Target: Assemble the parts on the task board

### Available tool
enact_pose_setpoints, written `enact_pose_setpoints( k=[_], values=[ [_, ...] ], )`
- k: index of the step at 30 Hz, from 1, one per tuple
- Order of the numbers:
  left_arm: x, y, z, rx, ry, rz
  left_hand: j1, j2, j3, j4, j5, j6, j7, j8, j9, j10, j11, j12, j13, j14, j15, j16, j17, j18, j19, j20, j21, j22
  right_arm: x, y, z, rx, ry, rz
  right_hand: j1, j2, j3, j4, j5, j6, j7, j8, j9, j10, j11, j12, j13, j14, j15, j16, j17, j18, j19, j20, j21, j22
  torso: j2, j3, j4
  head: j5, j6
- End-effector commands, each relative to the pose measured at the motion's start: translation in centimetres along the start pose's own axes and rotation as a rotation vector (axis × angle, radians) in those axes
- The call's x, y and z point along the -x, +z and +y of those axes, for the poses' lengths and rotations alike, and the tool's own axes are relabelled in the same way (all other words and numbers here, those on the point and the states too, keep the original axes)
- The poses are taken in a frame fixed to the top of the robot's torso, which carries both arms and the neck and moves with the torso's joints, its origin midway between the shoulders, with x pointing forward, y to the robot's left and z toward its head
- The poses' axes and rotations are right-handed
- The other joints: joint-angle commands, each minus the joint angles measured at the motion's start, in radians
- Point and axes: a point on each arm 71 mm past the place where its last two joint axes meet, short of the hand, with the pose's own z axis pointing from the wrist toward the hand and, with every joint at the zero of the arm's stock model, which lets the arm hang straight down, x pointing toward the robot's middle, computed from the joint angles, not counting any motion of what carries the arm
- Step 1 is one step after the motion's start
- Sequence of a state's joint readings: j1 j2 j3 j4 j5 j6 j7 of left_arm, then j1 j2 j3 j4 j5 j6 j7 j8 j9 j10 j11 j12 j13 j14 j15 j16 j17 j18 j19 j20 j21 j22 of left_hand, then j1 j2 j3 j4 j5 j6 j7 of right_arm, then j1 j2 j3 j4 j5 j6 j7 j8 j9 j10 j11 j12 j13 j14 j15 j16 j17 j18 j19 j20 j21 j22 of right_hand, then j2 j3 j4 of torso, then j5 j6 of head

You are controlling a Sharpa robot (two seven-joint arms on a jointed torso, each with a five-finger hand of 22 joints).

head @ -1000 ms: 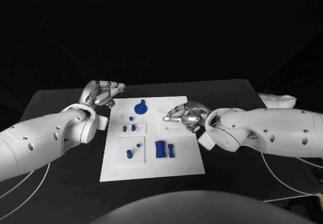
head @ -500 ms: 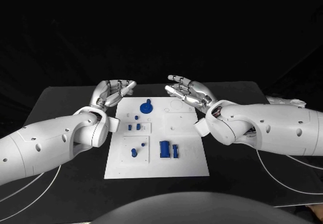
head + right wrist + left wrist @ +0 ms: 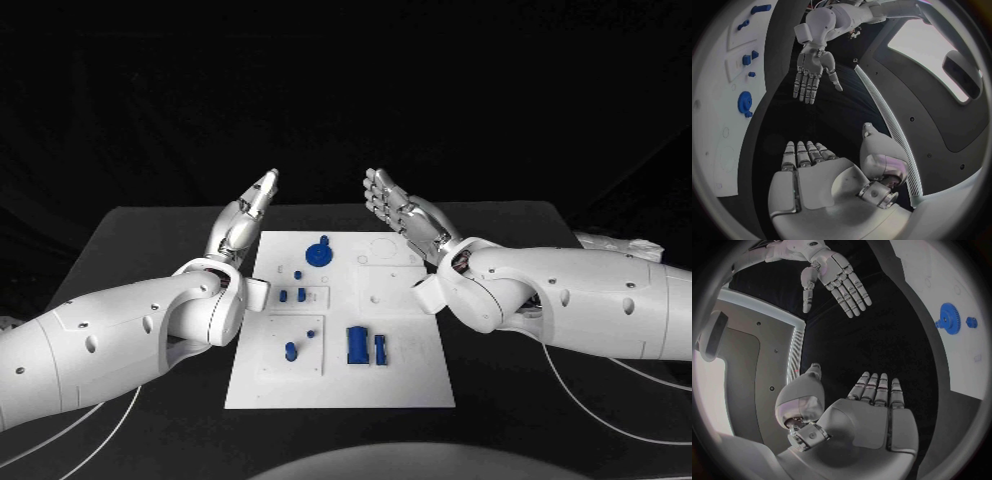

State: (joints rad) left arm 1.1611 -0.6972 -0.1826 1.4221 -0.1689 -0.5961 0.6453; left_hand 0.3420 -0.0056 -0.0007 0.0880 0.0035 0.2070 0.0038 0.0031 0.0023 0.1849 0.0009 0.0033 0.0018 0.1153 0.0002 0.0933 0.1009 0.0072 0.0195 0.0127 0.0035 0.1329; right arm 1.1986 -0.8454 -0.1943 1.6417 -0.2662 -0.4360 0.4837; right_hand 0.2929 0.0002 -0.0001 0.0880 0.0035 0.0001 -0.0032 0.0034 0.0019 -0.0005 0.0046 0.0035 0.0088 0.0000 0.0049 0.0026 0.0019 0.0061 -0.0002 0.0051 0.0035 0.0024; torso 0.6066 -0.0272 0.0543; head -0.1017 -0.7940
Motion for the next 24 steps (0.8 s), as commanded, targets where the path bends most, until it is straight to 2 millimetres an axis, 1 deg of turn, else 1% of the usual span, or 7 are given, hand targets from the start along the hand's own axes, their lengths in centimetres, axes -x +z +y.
enact_pose_setpoints(
  k=[1, 2, 5, 7, 13, 19, 24],
  values=[
    [0.1, -0.5, 0.0, 0.055, -0.033, -0.058, -0.134, 0.006, 0.001, -0.088, -0.004, -0.081, -0.004, -0.003, -0.002, -0.072, -0.001, -0.003, -0.002, -0.045, 0.000, -0.093, -0.101, -0.007, -0.020, -0.013, -0.004, -0.052, 0.3, 0.2, -0.2, -0.009, 0.017, -0.072, -0.111, 0.000, 0.000, -0.088, -0.003, 0.000, 0.003, -0.003, -0.002, 0.000, -0.005, -0.003, -0.009, 0.000, -0.005, -0.003, -0.002, -0.006, 0.000, -0.005, -0.004, -0.002, -0.009, 0.0037, -0.0071, 0.012, 0.023],
    [0.3, -0.7, -0.1, 0.080, -0.056, -0.091, -0.188, 0.006, 0.001, -0.088, -0.004, -0.114, -0.004, -0.003, -0.002, -0.102, -0.001, -0.003, -0.002, -0.115, 0.000, -0.093, -0.101, -0.007, -0.020, -0.013, -0.004, -0.133, 0.5, 0.3, -0.3, -0.013, 0.029, -0.109, -0.160, 0.000, 0.000, -0.088, -0.003, 0.000, 0.003, -0.003, -0.002, 0.000, -0.005, -0.003, -0.009, 0.000, -0.005, -0.003, -0.002, -0.006, 0.000, -0.005, -0.004, -0.002, -0.011, 0.0048, -0.0094, 0.016, 0.031],
    [0.6, -1.2, -0.3, 0.128, -0.100, -0.151, -0.242, 0.006, 0.001, -0.088, -0.004, -0.207, -0.004, -0.003, -0.002, -0.185, -0.001, -0.003, -0.002, -0.115, 0.000, -0.093, -0.101, -0.007, -0.020, -0.013, -0.004, -0.133, 0.8, 0.6, -0.5, -0.024, 0.053, -0.185, -0.207, 0.000, 0.000, -0.088, -0.003, 0.000, 0.003, -0.003, -0.002, 0.000, -0.005, -0.003, -0.009, 0.000, -0.005, -0.003, -0.002, -0.006, 0.000, -0.005, -0.004, -0.002, -0.021, 0.0091, -0.0180, 0.033, 0.062],
    [0.9, -1.5, -0.5, 0.161, -0.128, -0.188, -0.342, 0.006, 0.001, -0.088, -0.004, -0.207, -0.004, -0.003, -0.002, -0.185, -0.001, -0.003, -0.002, -0.115, 0.000, -0.093, -0.101, -0.007, -0.020, -0.013, -0.004, -0.133, 1.2, 0.8, -0.7, -0.037, 0.076, -0.258, -0.293, 0.000, 0.000, -0.088, -0.003, 0.000, 0.003, -0.003, -0.002, 0.000, -0.005, -0.003, -0.009, 0.000, -0.005, -0.003, -0.002, -0.006, 0.000, -0.005, -0.004, -0.002, -0.029, 0.0128, -0.0253, 0.046, 0.089],
    [1.3, -2.0, -0.8, 0.209, -0.169, -0.241, -0.342, 0.006, 0.001, -0.088, -0.004, -0.207, -0.004, -0.003, -0.002, -0.185, -0.001, -0.003, -0.002, -0.115, 0.000, -0.093, -0.101, -0.007, -0.020, -0.013, -0.004, -0.133, 1.9, 1.0, -1.4, -0.080, 0.128, -0.421, -0.293, 0.000, 0.000, -0.088, -0.003, 0.000, 0.003, -0.003, -0.002, 0.000, -0.005, -0.003, -0.009, 0.000, -0.005, -0.003, -0.002, -0.006, 0.000, -0.005, -0.004, -0.002, -0.052, 0.0229, -0.0455, 0.085, 0.162],
    [1.3, -2.0, -0.8, 0.209, -0.169, -0.242, -0.342, 0.006, 0.001, -0.088, -0.004, -0.207, -0.004, -0.003, -0.002, -0.185, -0.001, -0.003, -0.002, -0.115, 0.000, -0.093, -0.101, -0.007, -0.020, -0.013, -0.004, -0.133, 2.1, 1.0, -1.6, -0.095, 0.142, -0.464, -0.293, 0.000, 0.000, -0.088, -0.003, 0.000, 0.003, -0.003, -0.002, 0.000, -0.005, -0.003, -0.009, 0.000, -0.005, -0.003, -0.002, -0.006, 0.000, -0.005, -0.004, -0.002, -0.062, 0.0271, -0.0540, 0.101, 0.193],
    [1.3, -2.0, -0.8, 0.209, -0.169, -0.242, -0.342, 0.006, 0.001, -0.088, -0.004, -0.207, -0.004, -0.003, -0.002, -0.185, -0.001, -0.003, -0.002, -0.115, 0.000, -0.093, -0.101, -0.007, -0.020, -0.013, -0.004, -0.133, 2.1, 1.0, -1.6, -0.095, 0.142, -0.464, -0.293, 0.000, 0.000, -0.088, -0.003, 0.000, 0.003, -0.003, -0.002, 0.000, -0.005, -0.003, -0.009, 0.000, -0.005, -0.003, -0.002, -0.006, 0.000, -0.005, -0.004, -0.002, -0.062, 0.0272, -0.0543, 0.102, 0.194]
  ],
)
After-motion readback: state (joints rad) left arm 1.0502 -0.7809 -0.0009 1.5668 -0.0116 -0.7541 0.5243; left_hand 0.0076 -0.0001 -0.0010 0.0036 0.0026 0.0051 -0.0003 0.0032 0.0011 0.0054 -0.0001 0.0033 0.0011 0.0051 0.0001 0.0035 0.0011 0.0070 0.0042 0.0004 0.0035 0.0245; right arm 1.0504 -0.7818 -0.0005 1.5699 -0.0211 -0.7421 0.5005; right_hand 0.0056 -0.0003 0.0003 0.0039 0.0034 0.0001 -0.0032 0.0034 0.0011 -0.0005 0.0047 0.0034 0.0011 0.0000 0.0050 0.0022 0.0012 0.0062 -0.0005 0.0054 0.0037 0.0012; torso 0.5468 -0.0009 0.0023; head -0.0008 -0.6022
